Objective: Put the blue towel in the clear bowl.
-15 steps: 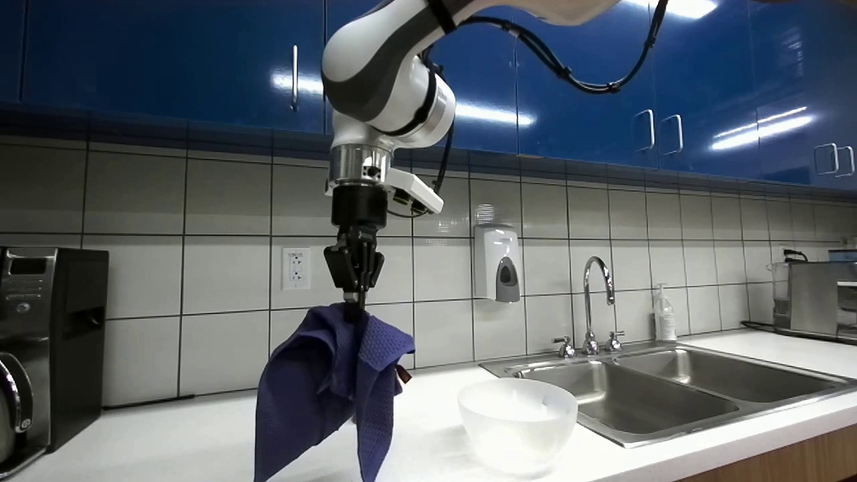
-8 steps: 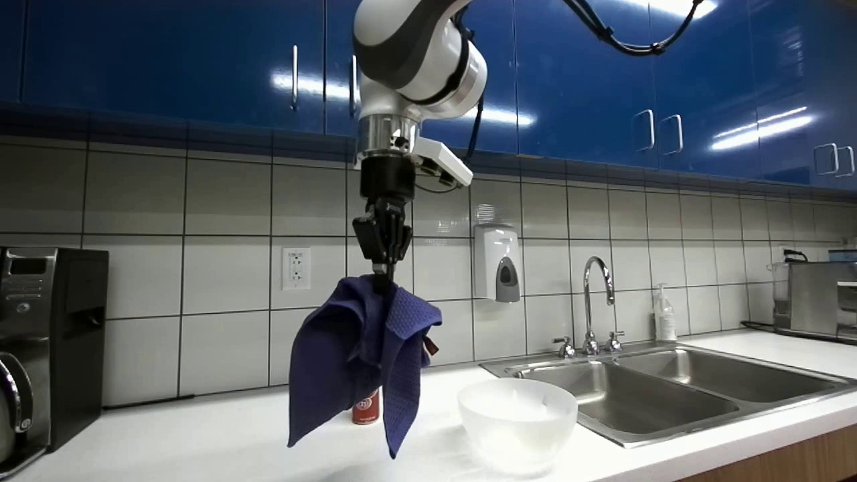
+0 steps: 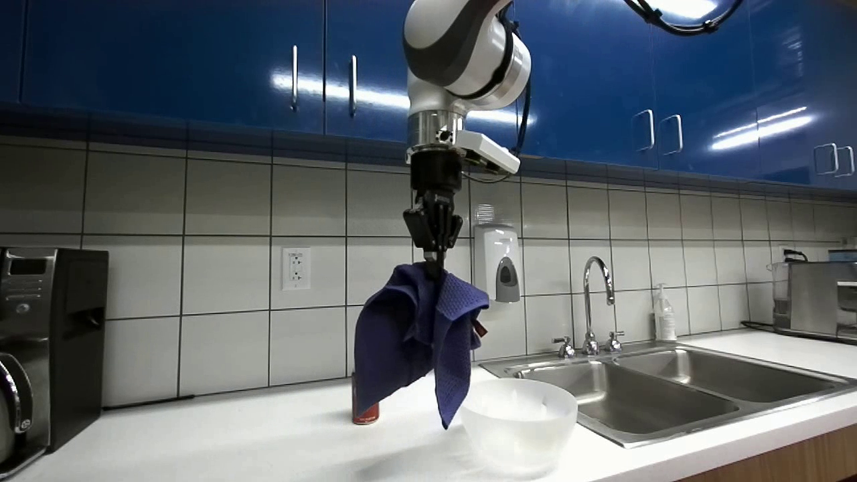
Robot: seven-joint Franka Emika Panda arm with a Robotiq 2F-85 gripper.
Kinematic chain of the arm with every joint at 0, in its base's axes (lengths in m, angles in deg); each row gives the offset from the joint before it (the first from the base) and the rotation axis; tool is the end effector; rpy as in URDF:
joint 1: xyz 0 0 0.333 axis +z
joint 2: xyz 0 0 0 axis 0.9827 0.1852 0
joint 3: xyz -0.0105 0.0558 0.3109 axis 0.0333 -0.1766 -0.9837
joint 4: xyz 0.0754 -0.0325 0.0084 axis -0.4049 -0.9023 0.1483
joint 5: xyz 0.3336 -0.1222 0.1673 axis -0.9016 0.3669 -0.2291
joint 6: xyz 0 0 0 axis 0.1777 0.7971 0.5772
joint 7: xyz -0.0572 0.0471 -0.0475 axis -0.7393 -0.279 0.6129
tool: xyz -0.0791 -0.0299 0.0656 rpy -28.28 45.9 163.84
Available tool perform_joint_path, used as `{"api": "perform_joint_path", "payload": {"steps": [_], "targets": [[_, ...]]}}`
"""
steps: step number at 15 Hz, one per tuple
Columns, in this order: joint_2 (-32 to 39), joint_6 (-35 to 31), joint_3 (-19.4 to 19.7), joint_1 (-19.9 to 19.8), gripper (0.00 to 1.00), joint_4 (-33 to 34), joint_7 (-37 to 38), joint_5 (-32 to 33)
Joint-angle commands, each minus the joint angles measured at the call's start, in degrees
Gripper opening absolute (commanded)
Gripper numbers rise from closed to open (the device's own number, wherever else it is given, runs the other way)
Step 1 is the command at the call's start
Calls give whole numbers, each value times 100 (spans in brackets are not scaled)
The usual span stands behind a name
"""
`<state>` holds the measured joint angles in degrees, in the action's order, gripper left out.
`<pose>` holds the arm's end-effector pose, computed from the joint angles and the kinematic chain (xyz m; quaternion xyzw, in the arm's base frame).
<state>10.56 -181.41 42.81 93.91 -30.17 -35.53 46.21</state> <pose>0.5015 0.2582 0.4742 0.9359 0.3508 0.0323 0.0043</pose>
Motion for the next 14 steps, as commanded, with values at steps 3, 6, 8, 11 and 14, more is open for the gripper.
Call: {"api": "perform_joint_path", "payload": {"steps": [3,6,8,11,14], "targets": [[-416,-54,240,-297,1,-323,452,16],[-451,-39,371,-425,1,-310,640,54],[-470,-36,458,-514,1,-324,739,66],[-488,-35,569,-627,1,-367,886,69],[-472,-15,677,-741,1,-435,1052,60]]}}
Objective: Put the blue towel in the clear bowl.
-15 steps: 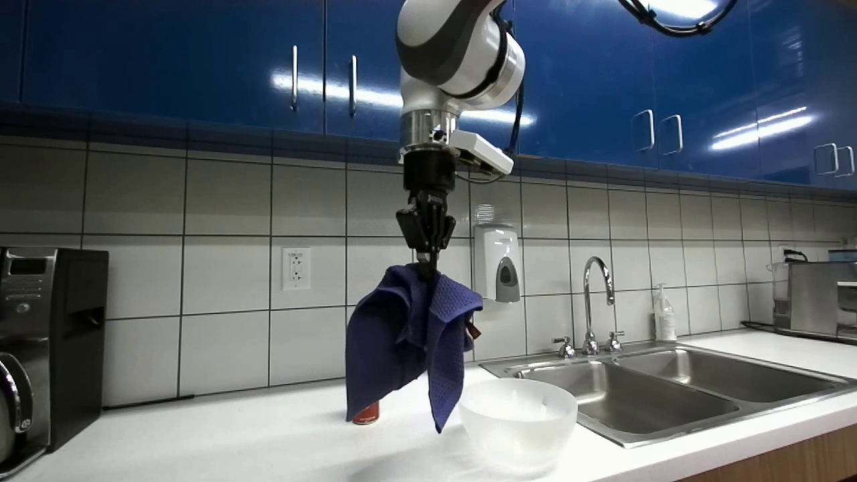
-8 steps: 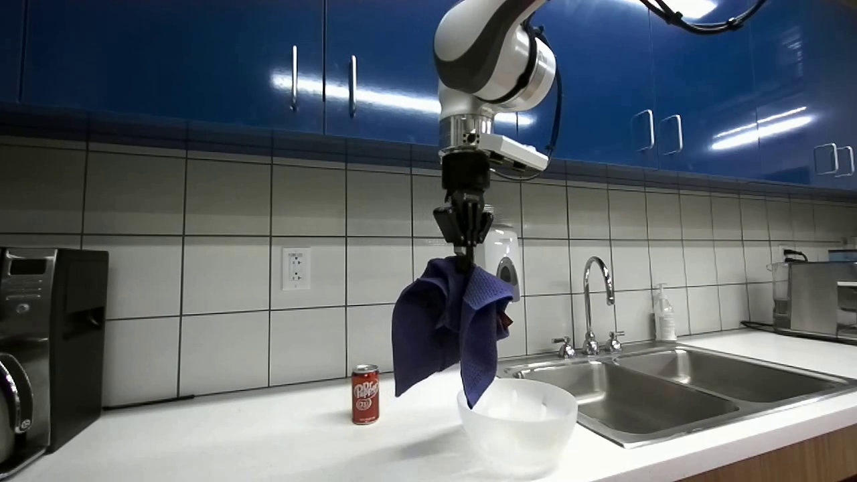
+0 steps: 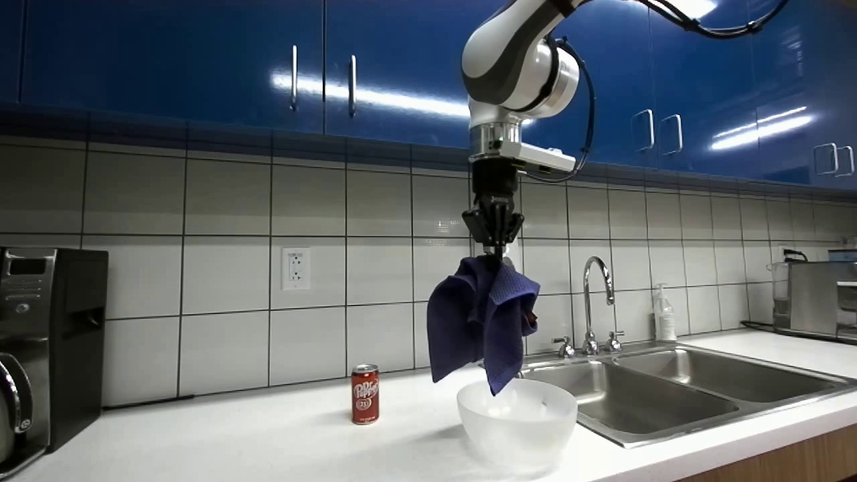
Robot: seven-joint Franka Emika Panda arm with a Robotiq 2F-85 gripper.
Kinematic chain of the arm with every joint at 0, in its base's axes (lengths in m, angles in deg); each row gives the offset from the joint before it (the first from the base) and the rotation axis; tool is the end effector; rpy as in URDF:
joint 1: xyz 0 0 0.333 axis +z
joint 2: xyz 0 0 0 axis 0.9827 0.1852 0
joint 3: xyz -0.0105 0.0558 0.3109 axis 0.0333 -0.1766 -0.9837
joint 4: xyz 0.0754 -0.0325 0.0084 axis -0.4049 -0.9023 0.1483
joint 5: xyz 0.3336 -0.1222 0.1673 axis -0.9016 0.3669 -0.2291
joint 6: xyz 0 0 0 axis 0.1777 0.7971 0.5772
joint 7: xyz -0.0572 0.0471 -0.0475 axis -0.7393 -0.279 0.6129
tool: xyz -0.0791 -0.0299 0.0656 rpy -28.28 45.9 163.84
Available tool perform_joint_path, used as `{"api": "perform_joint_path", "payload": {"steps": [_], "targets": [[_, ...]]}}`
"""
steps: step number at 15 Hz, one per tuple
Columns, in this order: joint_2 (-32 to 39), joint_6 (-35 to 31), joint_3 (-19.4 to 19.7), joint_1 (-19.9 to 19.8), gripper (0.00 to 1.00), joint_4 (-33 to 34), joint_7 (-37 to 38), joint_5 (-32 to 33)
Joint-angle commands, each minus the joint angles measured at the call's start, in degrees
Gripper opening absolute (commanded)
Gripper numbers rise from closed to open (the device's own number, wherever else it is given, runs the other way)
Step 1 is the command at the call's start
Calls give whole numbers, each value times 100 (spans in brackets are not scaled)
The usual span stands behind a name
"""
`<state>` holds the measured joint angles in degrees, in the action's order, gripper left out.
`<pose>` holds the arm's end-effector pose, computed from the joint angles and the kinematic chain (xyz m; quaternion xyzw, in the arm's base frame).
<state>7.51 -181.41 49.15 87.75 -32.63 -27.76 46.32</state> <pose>0.5307 0.1404 0.4830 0.9827 0.1809 0.0373 0.0093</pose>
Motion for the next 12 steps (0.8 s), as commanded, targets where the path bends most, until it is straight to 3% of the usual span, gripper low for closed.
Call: {"api": "perform_joint_path", "payload": {"steps": [1,12], "targets": [[-163,-16,81,-164,1,-224,340,51],[-37,-18,263,-363,1,-465,721,62]]}}
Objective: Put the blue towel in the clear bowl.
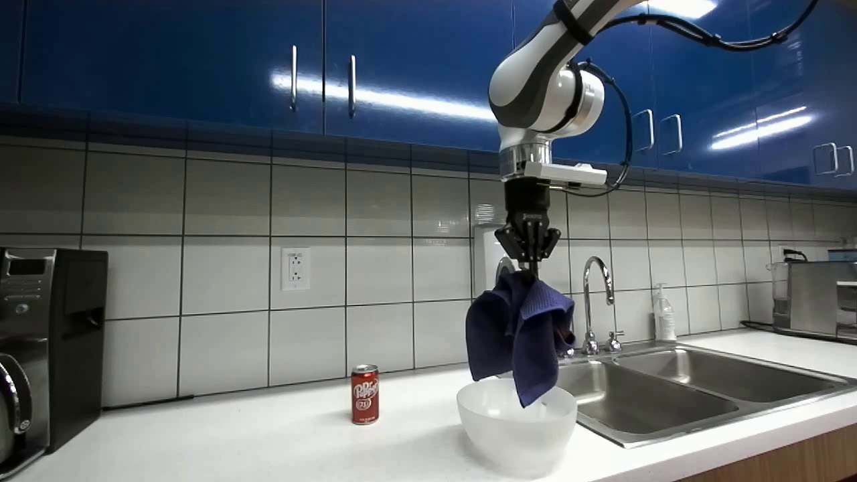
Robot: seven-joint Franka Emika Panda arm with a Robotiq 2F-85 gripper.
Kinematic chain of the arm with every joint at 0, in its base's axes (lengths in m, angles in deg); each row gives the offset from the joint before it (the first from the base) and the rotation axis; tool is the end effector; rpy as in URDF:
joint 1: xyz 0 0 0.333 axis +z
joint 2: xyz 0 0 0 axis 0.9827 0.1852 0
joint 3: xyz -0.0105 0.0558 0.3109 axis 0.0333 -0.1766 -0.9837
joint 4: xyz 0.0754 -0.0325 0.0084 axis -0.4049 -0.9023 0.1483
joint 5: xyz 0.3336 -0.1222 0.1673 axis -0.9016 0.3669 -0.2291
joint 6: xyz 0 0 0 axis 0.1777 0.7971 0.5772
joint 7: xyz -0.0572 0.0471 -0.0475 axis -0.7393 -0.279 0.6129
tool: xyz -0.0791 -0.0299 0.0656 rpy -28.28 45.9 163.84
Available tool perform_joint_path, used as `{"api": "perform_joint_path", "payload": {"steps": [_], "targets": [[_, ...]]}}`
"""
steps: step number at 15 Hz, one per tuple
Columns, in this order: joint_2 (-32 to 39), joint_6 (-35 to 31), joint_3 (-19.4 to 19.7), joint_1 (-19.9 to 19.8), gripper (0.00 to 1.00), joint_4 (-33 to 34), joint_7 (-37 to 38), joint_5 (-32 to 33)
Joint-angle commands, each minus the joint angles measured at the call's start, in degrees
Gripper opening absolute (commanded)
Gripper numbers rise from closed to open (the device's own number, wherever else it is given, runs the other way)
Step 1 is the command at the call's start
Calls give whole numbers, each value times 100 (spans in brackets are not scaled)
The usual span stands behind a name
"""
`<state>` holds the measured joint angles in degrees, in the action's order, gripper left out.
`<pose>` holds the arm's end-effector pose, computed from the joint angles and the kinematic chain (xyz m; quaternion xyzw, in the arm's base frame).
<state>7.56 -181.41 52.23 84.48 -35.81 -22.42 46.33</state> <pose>0.5331 0.0789 0.4562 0.9967 0.0802 0.0092 0.0102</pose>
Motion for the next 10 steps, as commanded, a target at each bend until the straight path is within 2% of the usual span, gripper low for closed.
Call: {"api": "perform_joint_path", "payload": {"steps": [1,10], "targets": [[-31,-47,-48,-36,1,-201,235,92],[314,-179,-33,-38,1,-440,451,114]]}}
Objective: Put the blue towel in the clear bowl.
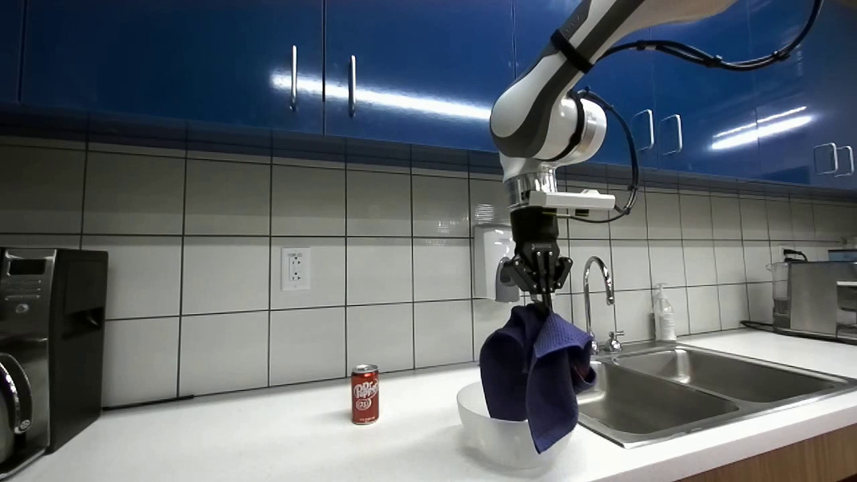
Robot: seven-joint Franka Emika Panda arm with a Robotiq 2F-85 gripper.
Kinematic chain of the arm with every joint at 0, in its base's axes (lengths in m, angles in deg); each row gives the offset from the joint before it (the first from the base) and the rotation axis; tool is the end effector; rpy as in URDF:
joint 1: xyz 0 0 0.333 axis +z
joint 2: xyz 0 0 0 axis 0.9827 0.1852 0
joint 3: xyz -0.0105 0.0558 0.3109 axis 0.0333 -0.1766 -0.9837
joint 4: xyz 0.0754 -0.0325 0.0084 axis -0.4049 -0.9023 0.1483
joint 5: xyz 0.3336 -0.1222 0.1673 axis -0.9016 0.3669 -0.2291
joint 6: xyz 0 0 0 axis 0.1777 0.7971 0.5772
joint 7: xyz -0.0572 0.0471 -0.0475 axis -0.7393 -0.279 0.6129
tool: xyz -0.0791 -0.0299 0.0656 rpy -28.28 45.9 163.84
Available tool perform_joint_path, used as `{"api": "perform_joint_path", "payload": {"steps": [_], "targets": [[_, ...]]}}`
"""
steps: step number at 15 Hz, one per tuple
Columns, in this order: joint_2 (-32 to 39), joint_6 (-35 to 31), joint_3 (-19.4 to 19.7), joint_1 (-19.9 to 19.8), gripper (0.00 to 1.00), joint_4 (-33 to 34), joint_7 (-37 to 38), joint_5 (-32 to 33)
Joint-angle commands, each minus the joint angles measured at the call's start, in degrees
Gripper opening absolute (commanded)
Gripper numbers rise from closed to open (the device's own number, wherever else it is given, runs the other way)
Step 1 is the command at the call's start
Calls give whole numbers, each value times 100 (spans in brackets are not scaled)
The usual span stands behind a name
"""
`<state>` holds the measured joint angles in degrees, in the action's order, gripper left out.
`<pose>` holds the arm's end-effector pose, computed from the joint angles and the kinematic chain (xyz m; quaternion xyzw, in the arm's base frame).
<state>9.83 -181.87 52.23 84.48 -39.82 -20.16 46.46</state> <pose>0.5224 0.0769 0.4035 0.9971 0.0616 -0.0412 0.0143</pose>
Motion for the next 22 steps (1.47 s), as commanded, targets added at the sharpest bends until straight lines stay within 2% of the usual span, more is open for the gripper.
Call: {"api": "perform_joint_path", "payload": {"steps": [1,6,15,22], "targets": [[144,-145,-34,-34,1,-20,256,104],[501,-266,-46,3,1,202,410,91],[1084,-93,-58,109,1,1074,517,131],[1600,-201,-27,212,1,1259,732,191]]}}
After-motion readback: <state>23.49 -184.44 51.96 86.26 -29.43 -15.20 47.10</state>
